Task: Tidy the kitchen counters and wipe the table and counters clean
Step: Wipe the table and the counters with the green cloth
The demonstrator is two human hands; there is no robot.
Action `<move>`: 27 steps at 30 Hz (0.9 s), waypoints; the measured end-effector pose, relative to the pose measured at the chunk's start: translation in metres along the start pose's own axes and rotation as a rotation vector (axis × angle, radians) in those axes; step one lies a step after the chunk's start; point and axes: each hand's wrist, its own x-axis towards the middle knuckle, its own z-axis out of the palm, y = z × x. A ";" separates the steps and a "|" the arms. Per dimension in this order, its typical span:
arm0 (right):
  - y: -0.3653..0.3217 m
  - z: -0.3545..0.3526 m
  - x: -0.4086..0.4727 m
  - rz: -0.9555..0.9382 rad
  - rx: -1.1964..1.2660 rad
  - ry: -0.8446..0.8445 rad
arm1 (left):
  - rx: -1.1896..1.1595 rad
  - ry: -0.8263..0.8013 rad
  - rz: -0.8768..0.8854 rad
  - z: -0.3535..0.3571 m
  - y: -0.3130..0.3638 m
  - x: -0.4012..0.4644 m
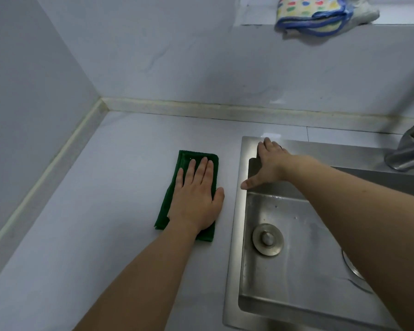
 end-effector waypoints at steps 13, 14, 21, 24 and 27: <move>0.006 0.004 0.008 -0.063 0.086 -0.005 | 0.026 -0.013 0.010 -0.011 -0.006 0.131; 0.006 0.003 0.009 -0.064 0.090 -0.006 | 0.030 -0.013 0.010 -0.011 -0.006 0.136; 0.005 0.002 0.009 -0.051 0.114 0.001 | 0.037 -0.050 -0.007 -0.013 0.000 0.141; 0.005 0.003 0.009 -0.050 0.125 0.004 | 0.025 -0.049 -0.001 -0.013 0.011 0.139; 0.004 0.002 0.009 -0.047 0.133 -0.006 | 0.010 -0.043 0.035 -0.011 0.025 0.138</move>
